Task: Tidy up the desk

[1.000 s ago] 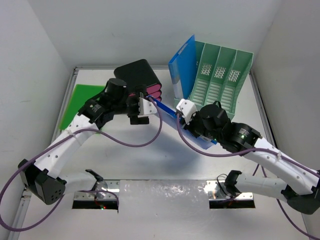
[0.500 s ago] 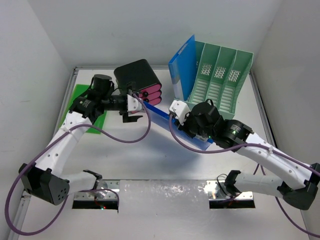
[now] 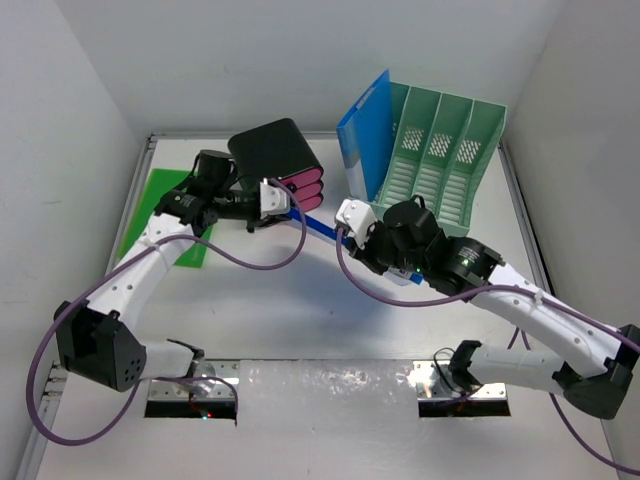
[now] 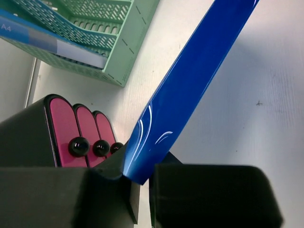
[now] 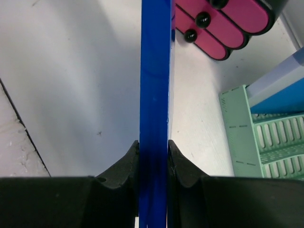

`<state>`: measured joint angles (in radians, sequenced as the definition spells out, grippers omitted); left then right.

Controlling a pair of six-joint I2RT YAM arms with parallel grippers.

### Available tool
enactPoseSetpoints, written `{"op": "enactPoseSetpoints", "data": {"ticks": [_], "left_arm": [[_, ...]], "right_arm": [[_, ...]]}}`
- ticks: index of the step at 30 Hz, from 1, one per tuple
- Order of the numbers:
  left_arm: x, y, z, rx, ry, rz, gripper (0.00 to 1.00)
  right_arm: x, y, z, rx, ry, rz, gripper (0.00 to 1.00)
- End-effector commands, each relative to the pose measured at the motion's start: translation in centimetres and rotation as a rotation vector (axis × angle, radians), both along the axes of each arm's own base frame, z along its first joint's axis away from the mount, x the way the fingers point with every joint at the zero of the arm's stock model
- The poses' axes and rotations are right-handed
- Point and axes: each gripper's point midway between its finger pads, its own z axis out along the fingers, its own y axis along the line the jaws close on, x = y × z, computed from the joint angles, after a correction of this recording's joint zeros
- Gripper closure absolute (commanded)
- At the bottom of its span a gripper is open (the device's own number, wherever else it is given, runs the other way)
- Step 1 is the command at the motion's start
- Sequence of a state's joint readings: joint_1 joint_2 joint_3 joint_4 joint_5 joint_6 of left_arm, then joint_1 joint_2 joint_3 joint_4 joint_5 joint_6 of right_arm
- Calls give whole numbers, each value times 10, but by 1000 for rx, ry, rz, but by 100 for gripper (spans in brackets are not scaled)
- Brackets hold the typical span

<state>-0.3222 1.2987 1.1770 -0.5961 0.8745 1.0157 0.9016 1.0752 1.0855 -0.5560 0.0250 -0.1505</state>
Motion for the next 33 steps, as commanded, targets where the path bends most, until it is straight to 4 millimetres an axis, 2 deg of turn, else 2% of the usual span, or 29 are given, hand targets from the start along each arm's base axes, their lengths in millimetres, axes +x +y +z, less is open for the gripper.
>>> {"op": "enactPoseSetpoints", "data": {"ticks": [1,2,3,4,6,7,9,11,12,13,16,17,18,19,21,22,24,25,26,27,28,30,31,32,33], "left_arm": [[-6,-10,31,-76,-72,-57,100],[-8,-9,35,-75,-96,-62,100],[-12,-8,34,-68,-98,-72,100],[-15,-7,34,-62,-109,-83,100],[-22,-5,36,-53,-147,-112,100],[-24,-6,36,-52,-154,-126,100],[-28,-6,40,-55,-164,-145,100],[-30,-7,43,-66,-164,-156,100],[-33,-8,43,-71,-159,-167,100],[-35,-8,45,-74,-169,-182,100],[-39,-8,48,-80,-167,-189,100],[-40,-8,47,-80,-171,-192,100],[-40,-8,47,-81,-171,-195,100],[-41,-8,45,-82,-168,-197,100],[-43,-10,45,-92,-160,-208,100],[-43,-10,45,-97,-155,-208,100],[-41,-11,49,-114,-129,-185,100],[-36,-12,55,-121,-138,-167,96],[-31,-10,55,-109,-134,-132,74],[-28,-9,56,-109,-111,-101,20],[-21,-6,57,-94,-121,-63,1],[-15,-2,62,-91,-95,4,0],[-8,-1,70,-107,-105,49,0],[4,6,74,-100,-106,143,0],[9,9,83,-130,-60,222,0]], "right_arm": [[-5,22,0,40,9,86,100],[-4,22,-3,30,3,91,100],[1,23,-9,9,3,81,80],[8,21,-8,-7,-17,52,68],[26,25,-3,-43,-53,12,52],[35,25,-1,-66,-72,-22,37],[50,39,4,-89,-87,-20,30],[58,48,1,-107,-81,-13,28],[62,55,6,-105,-83,-11,29],[65,59,-10,-144,-42,-12,35],[68,61,-26,-176,-13,-22,52],[68,61,-31,-180,-8,-24,64],[66,57,-40,-194,1,-28,71],[67,58,-37,-170,-15,-40,84],[66,53,-45,-170,-20,-51,99],[67,53,-39,-143,-40,-64,100],[67,47,-43,-140,-42,-92,100],[67,44,-37,-123,-49,-105,100],[68,40,-36,-124,-56,-131,100],[68,37,-31,-105,-56,-157,100],[66,32,-20,-75,-73,-177,100],[68,22,-3,-32,-103,-236,100],[67,19,5,-14,-114,-251,100],[64,11,21,21,-134,-268,100],[63,7,27,33,-142,-287,100]]}}
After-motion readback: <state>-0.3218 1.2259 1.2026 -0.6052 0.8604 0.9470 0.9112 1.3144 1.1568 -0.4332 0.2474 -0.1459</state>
